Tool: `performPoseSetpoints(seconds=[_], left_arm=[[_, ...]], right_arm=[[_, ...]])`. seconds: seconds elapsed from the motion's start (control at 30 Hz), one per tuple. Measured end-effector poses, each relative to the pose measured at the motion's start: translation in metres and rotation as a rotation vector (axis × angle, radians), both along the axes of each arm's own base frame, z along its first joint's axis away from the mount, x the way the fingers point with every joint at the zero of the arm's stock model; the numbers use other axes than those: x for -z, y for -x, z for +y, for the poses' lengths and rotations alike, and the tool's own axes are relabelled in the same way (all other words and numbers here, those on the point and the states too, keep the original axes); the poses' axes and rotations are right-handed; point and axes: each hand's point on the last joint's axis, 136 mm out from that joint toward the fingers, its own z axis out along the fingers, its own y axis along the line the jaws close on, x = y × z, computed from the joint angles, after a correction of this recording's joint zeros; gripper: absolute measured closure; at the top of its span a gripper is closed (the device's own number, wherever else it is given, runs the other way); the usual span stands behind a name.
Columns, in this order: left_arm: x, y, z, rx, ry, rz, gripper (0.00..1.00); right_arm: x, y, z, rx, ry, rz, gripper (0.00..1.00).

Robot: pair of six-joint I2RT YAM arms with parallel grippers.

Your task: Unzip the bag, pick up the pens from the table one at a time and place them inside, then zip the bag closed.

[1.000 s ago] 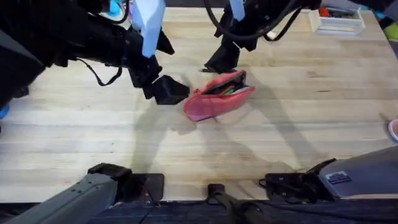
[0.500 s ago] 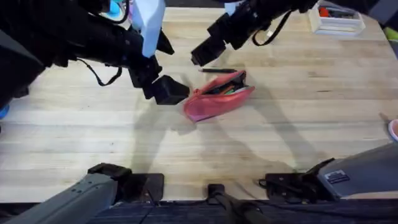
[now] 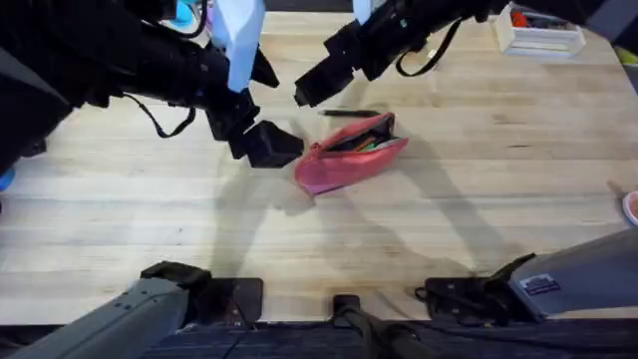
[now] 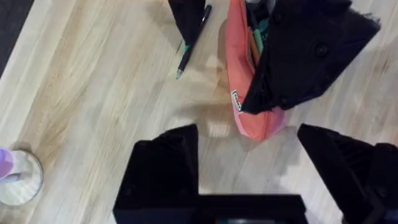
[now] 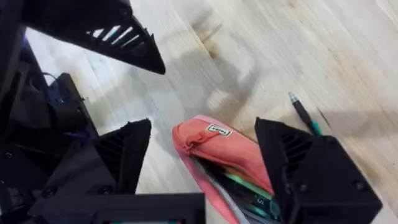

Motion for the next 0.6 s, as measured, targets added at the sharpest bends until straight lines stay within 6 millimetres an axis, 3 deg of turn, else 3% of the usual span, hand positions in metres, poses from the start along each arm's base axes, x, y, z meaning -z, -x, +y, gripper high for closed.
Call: performPoseSetpoints(seconds=[0.13, 0.4, 0.6], left_arm=[[0.0, 0.0, 0.0, 0.0, 0.0, 0.0, 0.006], [0.0, 0.0, 0.0, 0.0, 0.0, 0.0, 0.006], [0.0, 0.0, 0.0, 0.0, 0.0, 0.0, 0.006]], right_arm=[[0.002, -0.003, -0.003, 0.017, 0.023, -0.01, 0.004], [0.017, -0.037, -0.041, 0.143, 0.245, -0.156, 0.006], [0.032, -0.046, -0.051, 0.137, 0.325, -0.18, 0.005]])
